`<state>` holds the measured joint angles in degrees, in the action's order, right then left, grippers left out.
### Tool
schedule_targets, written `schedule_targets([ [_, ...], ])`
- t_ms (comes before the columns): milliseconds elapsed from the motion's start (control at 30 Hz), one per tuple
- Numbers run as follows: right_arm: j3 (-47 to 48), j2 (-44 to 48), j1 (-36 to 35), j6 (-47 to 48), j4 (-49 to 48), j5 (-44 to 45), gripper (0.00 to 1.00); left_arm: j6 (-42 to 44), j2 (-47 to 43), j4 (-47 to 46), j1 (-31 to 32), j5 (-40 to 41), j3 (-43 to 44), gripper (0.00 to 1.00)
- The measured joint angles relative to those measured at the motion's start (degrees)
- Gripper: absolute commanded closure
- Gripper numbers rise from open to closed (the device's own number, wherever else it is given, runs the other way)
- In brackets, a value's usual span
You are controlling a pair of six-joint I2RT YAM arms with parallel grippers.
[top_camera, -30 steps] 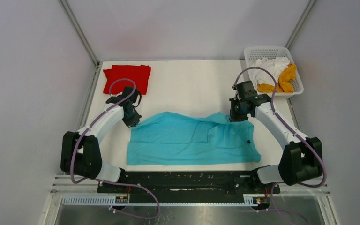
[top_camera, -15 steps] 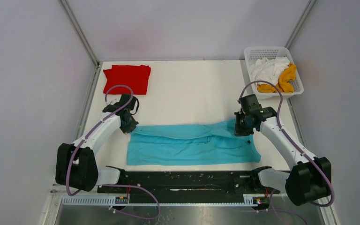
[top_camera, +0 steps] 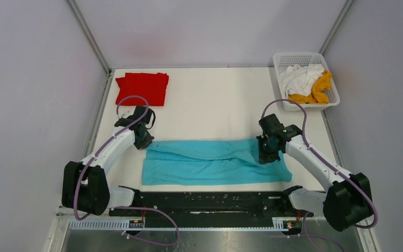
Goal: Fold and stack the t-shirts
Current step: Fold the other side of the tshirt into a rectangle
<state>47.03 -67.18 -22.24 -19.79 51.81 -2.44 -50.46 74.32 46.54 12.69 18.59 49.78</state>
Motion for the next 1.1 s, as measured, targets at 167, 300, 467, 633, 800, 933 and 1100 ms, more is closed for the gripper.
schedule_targets([
  [167,-3.76,-0.63,-3.37,-3.69,2.29,-1.31,0.29,-1.60,-1.07,1.14,0.00,1.68,-3.28,0.05],
  [300,-7.80,3.61,-4.37,-4.81,4.39,-5.73,0.00,-3.65,-6.27,4.90,-0.02,4.70,-3.85,0.01],
  [467,-7.45,11.08,-4.44,-5.66,2.36,-7.91,0.01,-3.67,-13.53,6.99,-0.07,5.18,-0.55,0.01],
  [633,-5.49,3.74,-4.44,-7.50,-9.62,-8.90,0.01,-0.83,-12.20,0.28,-0.09,-3.39,0.68,0.01],
  [800,-0.94,-11.26,-4.42,-7.45,-18.29,-9.03,0.01,0.66,-6.93,-5.40,0.44,-10.64,-2.01,0.01],
  [933,1.03,-18.27,-4.42,-7.23,-22.43,-10.08,0.01,1.16,-5.44,-6.78,0.68,-13.35,-5.33,0.01],
  [1100,1.27,-19.50,-4.90,-7.21,-24.96,-13.88,0.01,1.20,-5.51,-6.80,0.68,-13.40,-6.45,0.01],
])
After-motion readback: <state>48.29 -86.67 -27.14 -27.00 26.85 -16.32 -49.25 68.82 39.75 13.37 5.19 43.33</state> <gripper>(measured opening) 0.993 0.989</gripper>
